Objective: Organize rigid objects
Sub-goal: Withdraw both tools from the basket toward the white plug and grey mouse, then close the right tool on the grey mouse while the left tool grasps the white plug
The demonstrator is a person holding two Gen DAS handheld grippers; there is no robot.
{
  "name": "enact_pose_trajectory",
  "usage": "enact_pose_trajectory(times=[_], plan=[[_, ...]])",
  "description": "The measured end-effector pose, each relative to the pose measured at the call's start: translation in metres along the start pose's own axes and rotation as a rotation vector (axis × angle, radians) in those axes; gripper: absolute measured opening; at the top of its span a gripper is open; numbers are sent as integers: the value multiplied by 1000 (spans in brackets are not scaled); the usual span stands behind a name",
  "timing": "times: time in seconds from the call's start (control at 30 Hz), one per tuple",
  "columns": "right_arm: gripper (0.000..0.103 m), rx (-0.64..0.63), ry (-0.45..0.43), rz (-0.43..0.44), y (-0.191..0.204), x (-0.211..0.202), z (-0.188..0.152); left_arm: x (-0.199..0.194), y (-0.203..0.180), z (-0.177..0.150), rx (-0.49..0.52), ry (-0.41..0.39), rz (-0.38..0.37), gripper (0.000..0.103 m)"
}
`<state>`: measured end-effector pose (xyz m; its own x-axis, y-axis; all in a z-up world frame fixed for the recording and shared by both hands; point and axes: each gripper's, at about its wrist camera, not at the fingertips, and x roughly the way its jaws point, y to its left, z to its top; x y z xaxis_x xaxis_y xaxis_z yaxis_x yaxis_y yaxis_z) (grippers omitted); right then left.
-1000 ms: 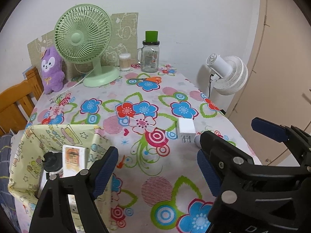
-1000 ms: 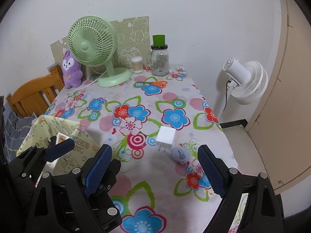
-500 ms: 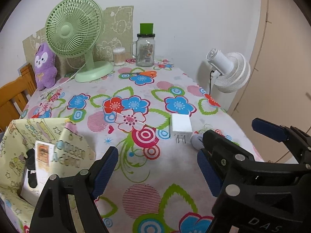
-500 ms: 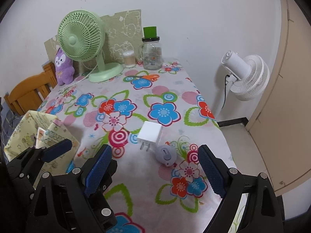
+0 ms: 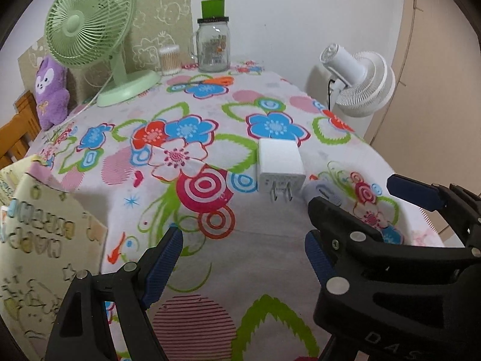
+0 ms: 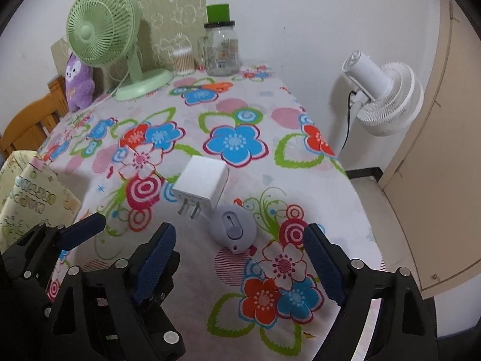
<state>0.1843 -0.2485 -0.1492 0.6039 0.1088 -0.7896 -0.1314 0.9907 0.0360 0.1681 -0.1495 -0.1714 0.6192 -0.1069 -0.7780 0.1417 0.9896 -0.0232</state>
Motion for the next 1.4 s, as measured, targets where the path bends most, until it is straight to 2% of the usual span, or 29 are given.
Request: enact_pose_trajectory(times=[0.23,0.33,0.5,0.63,1.4], plan=[[79,9,26,-10,-3,18,0,13,2,0,-3,29,-12,85],[69,17,46,-18,-4,24,0,15,-2,1,24,27,-4,85],[57,32,63,-11,-5,31,0,15,-4,1,43,22,-6,85],[43,7,56,-23,-3,33,1,15,-6,2,58,20,-4,85],[43,61,11,-55,-37,30,23,33,-36,37,84,5,-29,85]])
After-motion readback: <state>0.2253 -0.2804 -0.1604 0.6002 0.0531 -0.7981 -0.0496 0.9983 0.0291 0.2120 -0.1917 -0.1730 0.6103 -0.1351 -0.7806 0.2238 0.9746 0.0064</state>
